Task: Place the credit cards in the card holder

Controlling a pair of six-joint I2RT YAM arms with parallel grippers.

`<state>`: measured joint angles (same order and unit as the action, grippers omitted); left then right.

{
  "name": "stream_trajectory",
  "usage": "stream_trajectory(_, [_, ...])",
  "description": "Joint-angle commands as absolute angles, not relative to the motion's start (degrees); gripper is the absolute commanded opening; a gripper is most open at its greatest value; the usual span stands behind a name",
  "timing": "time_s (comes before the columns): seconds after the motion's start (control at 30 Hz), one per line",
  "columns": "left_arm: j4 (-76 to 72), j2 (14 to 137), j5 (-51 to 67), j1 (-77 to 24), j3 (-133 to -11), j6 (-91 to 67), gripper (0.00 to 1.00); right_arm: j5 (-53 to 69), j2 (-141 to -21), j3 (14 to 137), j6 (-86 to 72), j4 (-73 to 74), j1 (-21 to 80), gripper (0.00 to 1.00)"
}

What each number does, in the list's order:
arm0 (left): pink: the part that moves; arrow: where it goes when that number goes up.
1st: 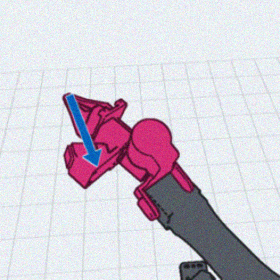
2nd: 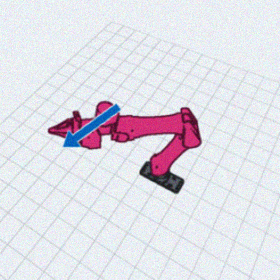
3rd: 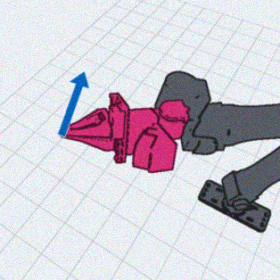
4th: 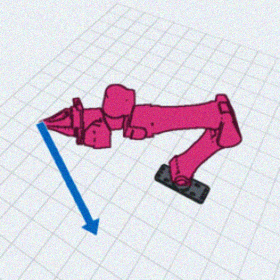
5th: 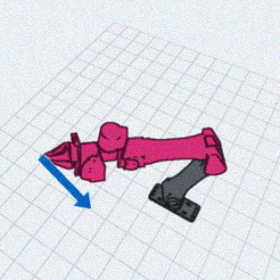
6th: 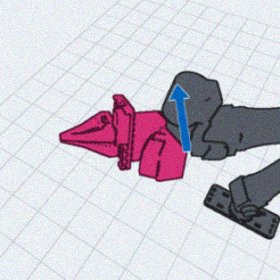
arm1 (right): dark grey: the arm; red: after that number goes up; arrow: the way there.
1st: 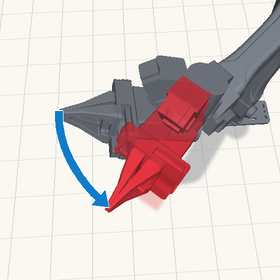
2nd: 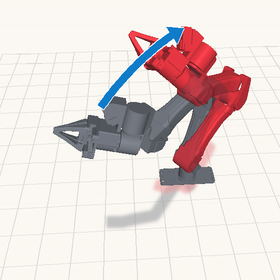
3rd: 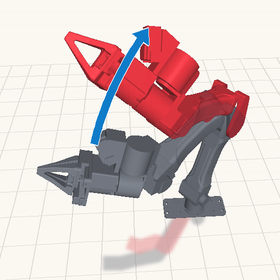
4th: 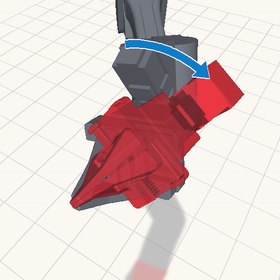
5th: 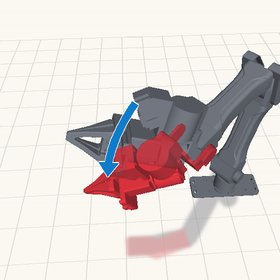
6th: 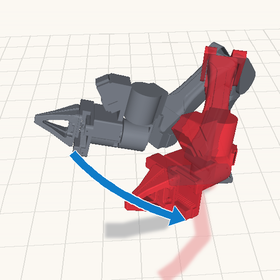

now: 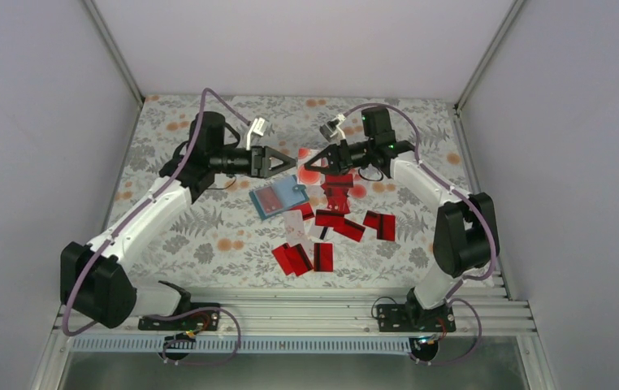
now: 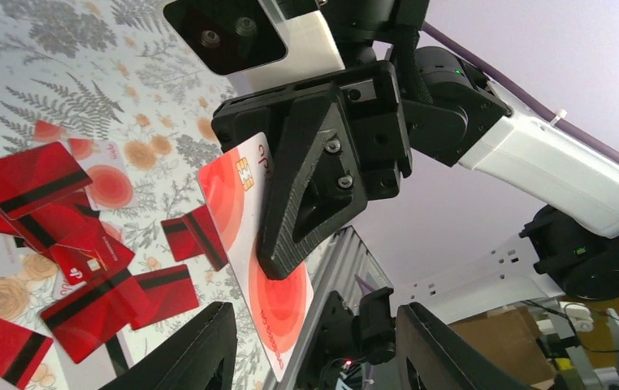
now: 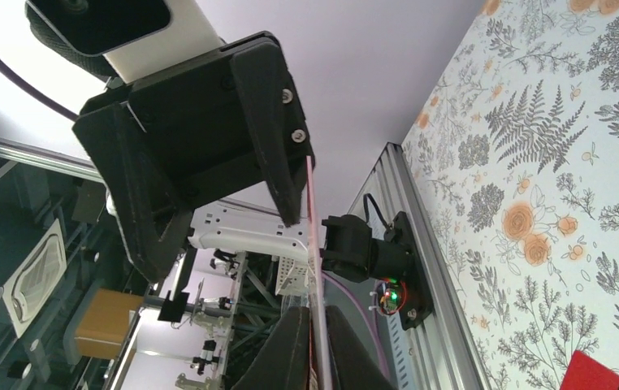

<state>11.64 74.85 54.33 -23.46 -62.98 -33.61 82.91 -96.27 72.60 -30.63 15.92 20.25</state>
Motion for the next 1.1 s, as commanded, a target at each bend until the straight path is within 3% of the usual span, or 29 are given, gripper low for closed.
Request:
stream_trajectory(0.0, [7.7, 77.7, 58.3, -23.1, -63.1, -35.0, 0.5, 84.5, -96.7, 75.2, -31.3, 16.3, 20.0, 0.04])
stream_trajectory(0.8, [0.3, 82.5, 62.0, -23.2, -60.9, -39.6, 0.31, 84.6, -98.9, 78.3, -32.0, 16.5, 20.6, 0.04])
stream_trajectory(1.07, [-2.6, 83.5, 62.2, -23.3, -60.3, -41.7, 0.19, 84.7, -99.2, 78.9, -32.0, 16.7, 20.8, 0.04])
